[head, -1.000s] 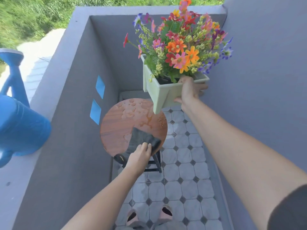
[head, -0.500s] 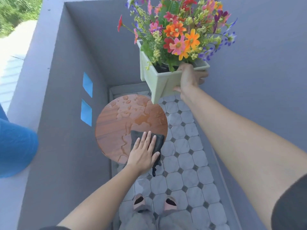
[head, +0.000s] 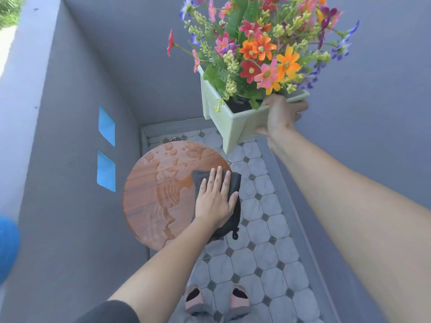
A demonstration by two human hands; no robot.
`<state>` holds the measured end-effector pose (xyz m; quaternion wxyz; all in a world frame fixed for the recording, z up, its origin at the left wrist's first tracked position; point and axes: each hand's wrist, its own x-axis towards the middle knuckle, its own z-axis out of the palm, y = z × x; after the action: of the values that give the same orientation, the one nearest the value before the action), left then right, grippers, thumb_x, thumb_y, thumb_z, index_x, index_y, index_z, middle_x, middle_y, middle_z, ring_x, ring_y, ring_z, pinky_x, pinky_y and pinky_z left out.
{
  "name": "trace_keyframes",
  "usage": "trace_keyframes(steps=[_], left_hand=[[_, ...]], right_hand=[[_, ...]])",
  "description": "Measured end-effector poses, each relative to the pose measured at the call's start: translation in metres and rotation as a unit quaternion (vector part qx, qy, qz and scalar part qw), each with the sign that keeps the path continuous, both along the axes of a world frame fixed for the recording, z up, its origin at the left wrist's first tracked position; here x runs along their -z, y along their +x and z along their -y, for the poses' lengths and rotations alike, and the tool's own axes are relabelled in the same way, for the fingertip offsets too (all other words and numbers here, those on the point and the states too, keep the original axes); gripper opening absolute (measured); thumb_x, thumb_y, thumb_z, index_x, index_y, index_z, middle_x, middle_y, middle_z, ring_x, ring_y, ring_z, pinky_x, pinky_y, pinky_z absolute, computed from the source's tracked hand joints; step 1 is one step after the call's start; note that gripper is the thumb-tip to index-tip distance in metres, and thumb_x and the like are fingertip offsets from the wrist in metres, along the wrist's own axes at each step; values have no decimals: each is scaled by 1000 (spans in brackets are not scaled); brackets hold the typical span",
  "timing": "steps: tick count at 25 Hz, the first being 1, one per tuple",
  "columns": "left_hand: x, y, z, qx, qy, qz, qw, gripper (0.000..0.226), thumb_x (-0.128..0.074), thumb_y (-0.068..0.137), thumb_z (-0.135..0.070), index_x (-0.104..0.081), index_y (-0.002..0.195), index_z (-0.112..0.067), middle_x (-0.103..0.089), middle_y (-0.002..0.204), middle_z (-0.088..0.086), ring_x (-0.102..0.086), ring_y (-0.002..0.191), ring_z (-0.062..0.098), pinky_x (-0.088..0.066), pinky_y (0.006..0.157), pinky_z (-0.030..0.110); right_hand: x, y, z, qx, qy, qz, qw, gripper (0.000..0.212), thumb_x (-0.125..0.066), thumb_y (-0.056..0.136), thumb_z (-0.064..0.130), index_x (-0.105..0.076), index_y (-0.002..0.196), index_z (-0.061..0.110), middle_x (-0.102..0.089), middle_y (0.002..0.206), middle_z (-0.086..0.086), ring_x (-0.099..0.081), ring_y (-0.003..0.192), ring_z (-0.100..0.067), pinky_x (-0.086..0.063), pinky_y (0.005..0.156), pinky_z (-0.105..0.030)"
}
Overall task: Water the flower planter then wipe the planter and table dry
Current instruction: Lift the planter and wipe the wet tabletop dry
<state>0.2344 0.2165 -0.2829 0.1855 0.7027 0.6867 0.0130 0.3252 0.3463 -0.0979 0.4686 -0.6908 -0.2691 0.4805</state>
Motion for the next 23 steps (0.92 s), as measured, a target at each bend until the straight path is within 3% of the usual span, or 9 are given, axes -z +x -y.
trace_keyframes(steps=[7,13,20,23], left_hand=[[1,-16,-66,-69,28,-7,997,65,-19,97,-50,-14,150,-12,0,160,7,4,147,23,-3,118,41],[3,-45,-88,-166,47,-14,985,66,-22,97,-47,-8,151,-11,-4,160,10,0,147,25,-4,118,43],[4,-79,-73,-332,60,-2,941,72,-26,96,-50,-8,150,-6,-6,159,13,-2,147,25,-5,117,44],[2,-87,-58,-399,60,5,915,75,-30,95,-51,-8,150,-4,-6,159,16,-2,147,28,-5,117,45]], right_hand=[[12,-4,-3,-4,3,-19,1000,48,-55,78,10,-28,118,14,-31,119,-8,-41,77,-12,-57,79,-52],[17,-8,-4,-17,0,-24,1000,47,-55,78,9,-28,117,15,-32,120,-7,-42,78,-11,-58,77,-50],[21,-11,5,-17,-5,-14,1000,44,-55,76,10,-28,110,17,-32,121,-8,-42,79,-11,-58,76,-52],[20,-16,10,-23,-12,0,1000,50,-55,75,11,-30,118,14,-33,120,-8,-42,78,-11,-58,75,-50]])
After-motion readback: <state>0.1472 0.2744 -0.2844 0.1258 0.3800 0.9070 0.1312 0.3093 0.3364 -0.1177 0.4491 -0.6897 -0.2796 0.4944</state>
